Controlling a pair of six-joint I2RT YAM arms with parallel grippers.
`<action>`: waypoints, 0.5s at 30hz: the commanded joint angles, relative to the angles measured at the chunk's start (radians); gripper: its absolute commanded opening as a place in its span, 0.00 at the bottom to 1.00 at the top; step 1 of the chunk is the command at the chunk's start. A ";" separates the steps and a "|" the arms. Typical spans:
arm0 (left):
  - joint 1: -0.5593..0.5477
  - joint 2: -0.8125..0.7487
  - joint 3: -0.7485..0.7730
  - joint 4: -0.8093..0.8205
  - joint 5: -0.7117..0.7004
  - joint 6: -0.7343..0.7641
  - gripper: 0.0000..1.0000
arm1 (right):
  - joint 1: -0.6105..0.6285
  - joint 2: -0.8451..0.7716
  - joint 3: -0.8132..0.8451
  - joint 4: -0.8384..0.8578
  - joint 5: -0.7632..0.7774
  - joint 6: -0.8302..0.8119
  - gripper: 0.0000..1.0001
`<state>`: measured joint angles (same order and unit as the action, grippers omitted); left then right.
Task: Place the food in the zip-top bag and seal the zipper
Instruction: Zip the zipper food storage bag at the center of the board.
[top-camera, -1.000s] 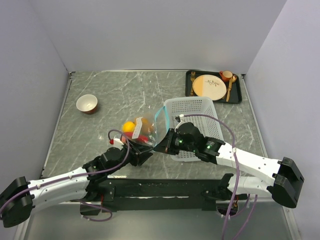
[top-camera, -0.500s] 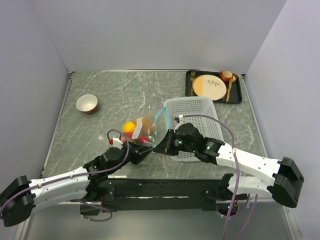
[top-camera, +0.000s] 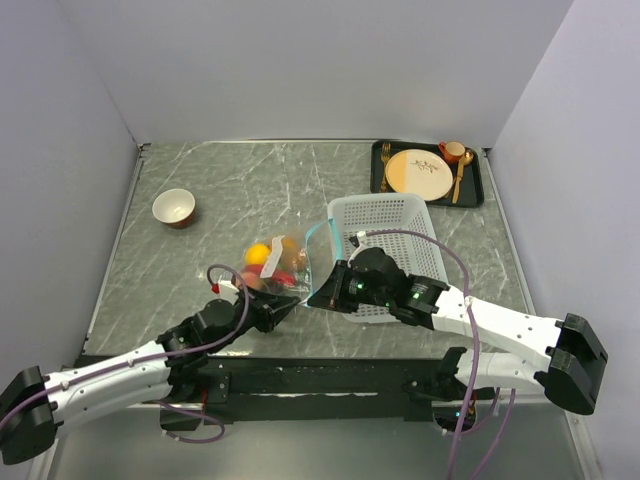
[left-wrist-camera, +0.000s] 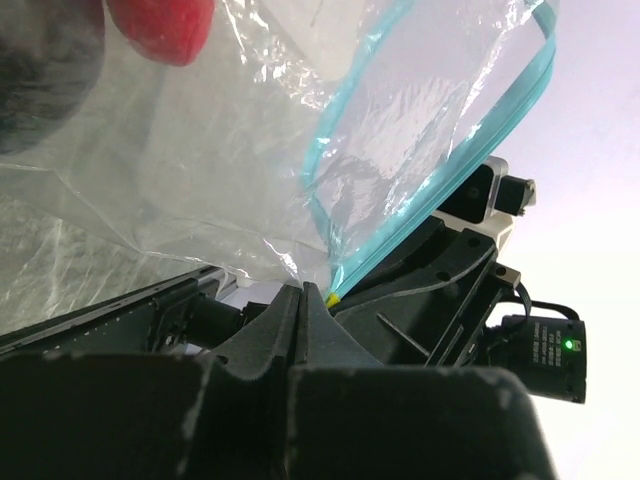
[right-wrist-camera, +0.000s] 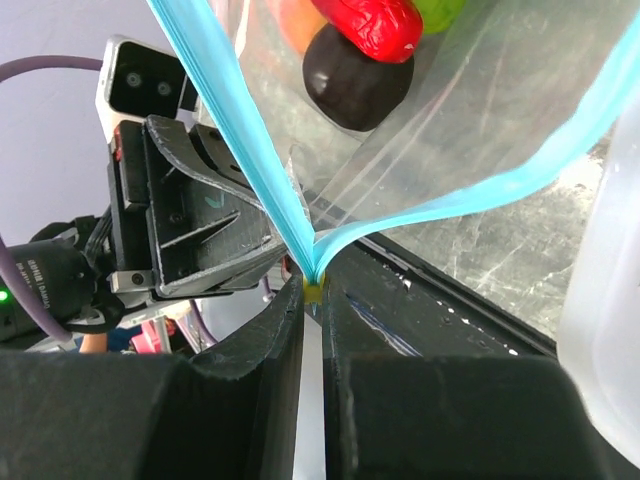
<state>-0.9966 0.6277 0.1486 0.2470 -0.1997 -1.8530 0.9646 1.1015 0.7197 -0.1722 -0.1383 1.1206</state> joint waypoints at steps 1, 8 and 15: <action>-0.004 -0.049 -0.033 -0.031 -0.001 -0.006 0.01 | -0.021 0.007 0.060 -0.010 0.048 -0.033 0.08; -0.004 -0.045 -0.041 -0.023 0.025 0.020 0.01 | -0.033 0.031 0.081 0.007 0.034 -0.045 0.07; -0.004 -0.006 -0.035 -0.005 0.056 0.043 0.01 | -0.047 0.029 0.069 0.019 0.026 -0.050 0.08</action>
<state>-0.9962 0.6098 0.1162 0.2520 -0.1810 -1.8439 0.9489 1.1412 0.7521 -0.1833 -0.1677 1.0901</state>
